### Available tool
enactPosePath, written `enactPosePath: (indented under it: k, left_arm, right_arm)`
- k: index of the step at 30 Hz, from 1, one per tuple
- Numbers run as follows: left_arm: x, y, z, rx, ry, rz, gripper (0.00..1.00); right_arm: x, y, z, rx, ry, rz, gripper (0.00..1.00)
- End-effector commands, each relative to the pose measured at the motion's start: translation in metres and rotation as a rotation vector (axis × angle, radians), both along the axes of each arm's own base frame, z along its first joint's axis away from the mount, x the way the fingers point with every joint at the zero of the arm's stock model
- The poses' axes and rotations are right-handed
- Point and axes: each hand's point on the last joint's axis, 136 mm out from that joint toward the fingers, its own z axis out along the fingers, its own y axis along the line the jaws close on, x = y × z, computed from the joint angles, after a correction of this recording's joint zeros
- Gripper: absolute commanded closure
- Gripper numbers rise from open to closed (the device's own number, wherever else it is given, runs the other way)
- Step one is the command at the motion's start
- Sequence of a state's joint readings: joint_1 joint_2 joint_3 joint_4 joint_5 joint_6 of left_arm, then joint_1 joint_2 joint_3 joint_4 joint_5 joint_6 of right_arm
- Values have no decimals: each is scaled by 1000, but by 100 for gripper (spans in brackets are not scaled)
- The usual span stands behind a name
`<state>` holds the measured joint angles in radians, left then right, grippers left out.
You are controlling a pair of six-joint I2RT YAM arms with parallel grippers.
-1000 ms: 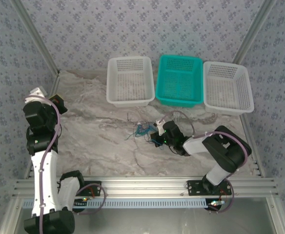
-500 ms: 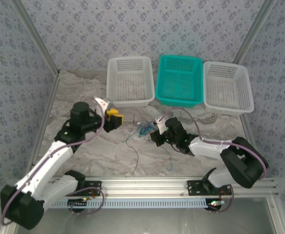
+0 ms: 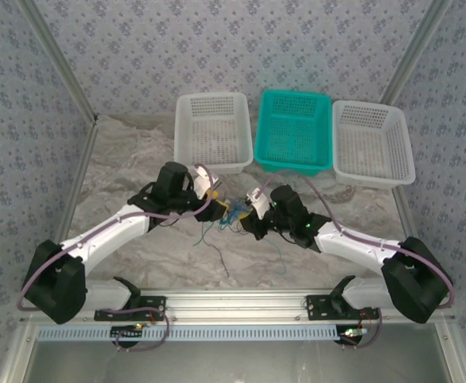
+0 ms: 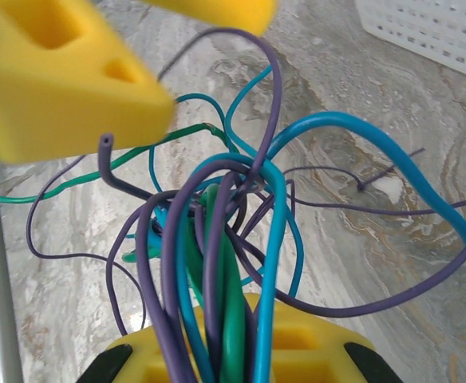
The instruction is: Untangle the cables
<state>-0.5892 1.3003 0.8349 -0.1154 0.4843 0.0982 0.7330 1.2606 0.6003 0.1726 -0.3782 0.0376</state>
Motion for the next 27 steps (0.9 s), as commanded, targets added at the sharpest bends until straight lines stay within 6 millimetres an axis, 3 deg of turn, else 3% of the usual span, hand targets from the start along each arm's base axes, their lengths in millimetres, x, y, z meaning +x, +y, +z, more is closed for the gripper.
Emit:
enactPosePath:
  k: [1,4,6,10,15,18,23,27]
  left_arm:
    - [3,-5,0,42,-11,-73,35]
    - [5,-7,-5,39,8,-70,35]
    - [5,-8,-4,27,2,-64,46]
    - [6,-4,0,7,-32,-40,100]
    - [8,4,11,-23,-79,12,100]
    - [14,12,30,-105,-104,81,100]
    - [25,35,98,-390,-218,269,100]
    - [25,59,134,-530,-292,392,100]
  right_arm:
    - [-9,6,18,21,-28,63,92]
    - [-10,6,22,28,-34,71,92]
    - [-10,7,23,25,-33,71,92]
    - [-7,4,20,11,-40,52,92]
    - [-1,-1,13,-11,-41,7,92]
    - [10,-10,2,-38,-36,-82,91]
    - [25,-27,-36,-126,36,-229,90]
    - [28,-33,-64,-177,95,-282,90]
